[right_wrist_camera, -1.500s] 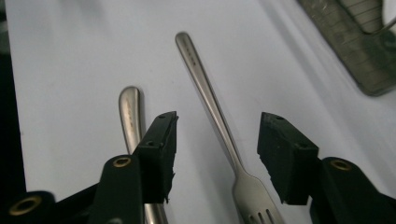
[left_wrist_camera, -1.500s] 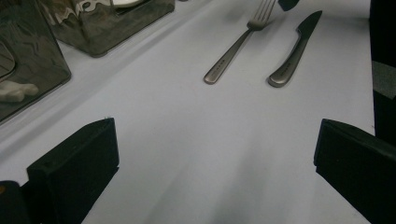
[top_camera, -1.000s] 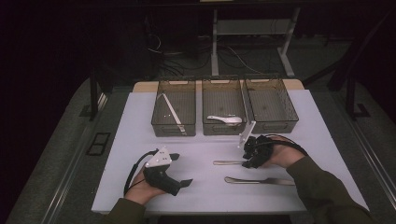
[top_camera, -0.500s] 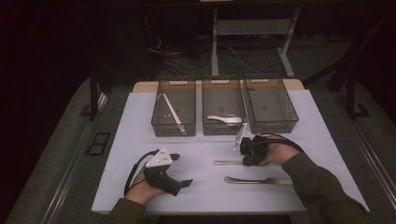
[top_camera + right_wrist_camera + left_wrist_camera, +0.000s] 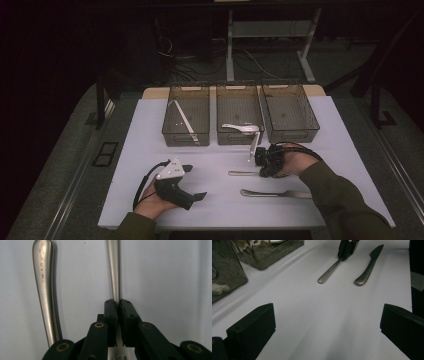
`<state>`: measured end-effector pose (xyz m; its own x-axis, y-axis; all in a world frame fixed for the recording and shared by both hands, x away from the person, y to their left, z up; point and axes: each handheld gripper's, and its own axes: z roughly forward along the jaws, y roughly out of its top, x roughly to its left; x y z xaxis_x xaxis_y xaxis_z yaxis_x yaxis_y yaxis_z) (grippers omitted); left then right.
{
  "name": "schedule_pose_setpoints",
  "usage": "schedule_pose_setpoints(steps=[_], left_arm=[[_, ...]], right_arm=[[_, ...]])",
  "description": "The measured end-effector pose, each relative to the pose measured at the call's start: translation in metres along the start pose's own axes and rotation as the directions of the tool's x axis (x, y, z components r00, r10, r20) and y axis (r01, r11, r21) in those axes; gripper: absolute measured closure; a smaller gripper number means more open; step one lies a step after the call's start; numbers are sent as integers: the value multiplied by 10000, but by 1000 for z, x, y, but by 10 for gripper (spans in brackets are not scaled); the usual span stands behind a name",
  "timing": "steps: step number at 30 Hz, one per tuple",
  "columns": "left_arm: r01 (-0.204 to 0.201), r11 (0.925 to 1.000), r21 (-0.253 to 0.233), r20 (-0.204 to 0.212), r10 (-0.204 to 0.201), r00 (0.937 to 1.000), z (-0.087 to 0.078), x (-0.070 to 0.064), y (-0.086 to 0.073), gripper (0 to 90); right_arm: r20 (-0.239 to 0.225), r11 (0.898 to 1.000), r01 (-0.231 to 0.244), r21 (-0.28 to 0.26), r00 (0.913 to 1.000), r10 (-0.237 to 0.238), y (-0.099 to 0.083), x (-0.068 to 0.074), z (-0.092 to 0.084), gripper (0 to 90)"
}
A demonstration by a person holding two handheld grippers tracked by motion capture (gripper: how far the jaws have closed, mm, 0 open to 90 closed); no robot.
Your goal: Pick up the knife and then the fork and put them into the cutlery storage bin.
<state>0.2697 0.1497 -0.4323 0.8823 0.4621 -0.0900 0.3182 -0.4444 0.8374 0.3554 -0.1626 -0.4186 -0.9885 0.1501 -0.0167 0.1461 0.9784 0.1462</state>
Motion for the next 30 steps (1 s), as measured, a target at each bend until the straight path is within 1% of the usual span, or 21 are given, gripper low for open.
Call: schedule_pose_setpoints(steps=[1,4,7,10,13,15,17,20,21,22,24,25,27,28,29,30], left_arm=[[-4,10000,10,1,4,10000,0,0,0,0],[8,10000,-9,-15,-8,10000,0,0,0,0],[16,10000,-22,-16,-16,10000,-1,0,0,0],[34,10000,-63,-13,-34,10000,-1,1,0,0],[48,10000,-56,-13,-48,10000,0,0,-1,0],[40,10000,-48,-18,-40,10000,0,1,-1,0],[34,10000,-49,-29,-34,10000,0,1,-1,0],[47,10000,-17,-44,-47,10000,0,0,0,0],[28,10000,-21,-41,-28,10000,0,0,0,0],[25,10000,-25,-41,-26,10000,0,0,0,0],[21,10000,-3,-41,-21,10000,0,0,0,0],[20,10000,-44,-42,-20,10000,0,1,-1,0],[17,10000,-19,-40,-17,10000,-1,1,0,0],[13,10000,-25,-39,-13,10000,-1,1,0,0],[13,10000,-59,-51,-14,10000,0,1,0,0],[3,10000,-57,-51,-3,10000,-1,1,0,0]], right_arm=[[52,10000,69,8,10000,-69,0,-1,0,853],[103,10000,1,10,9999,-2,0,0,0,856],[82,9997,-230,-93,9997,231,-1,1,-1,857],[78,9983,-422,-414,9991,426,-6,1,-1,857],[93,9936,-697,-886,9975,708,-15,1,-4,857],[62,9855,-1008,-1362,9947,1026,-22,1,-8,857],[-20,9730,-1287,-1916,9914,1308,-29,2,-11,857],[-48,9525,-1590,-2597,9866,1634,-41,2,-15,856],[-19,9471,-1675,-2738,9848,1736,-44,3,-16,856],[79,9440,-1714,-2820,9835,1809,-47,3,-17,856],[54,9340,-1888,-3032,9798,1999,-52,3,-19,856],[2,9233,-2058,-3244,9760,2177,-54,3,-20,856],[-131,9092,-2217,-3524,9726,2321,-58,3,-20,856],[-133,9021,-2360,-3613,9686,2481,-59,4,-20,856],[-111,8989,-2458,-3628,9657,2596,-61,4,-20,856],[9,8980,-2429,-3668,9652,2614,-62,4,-20,856]])
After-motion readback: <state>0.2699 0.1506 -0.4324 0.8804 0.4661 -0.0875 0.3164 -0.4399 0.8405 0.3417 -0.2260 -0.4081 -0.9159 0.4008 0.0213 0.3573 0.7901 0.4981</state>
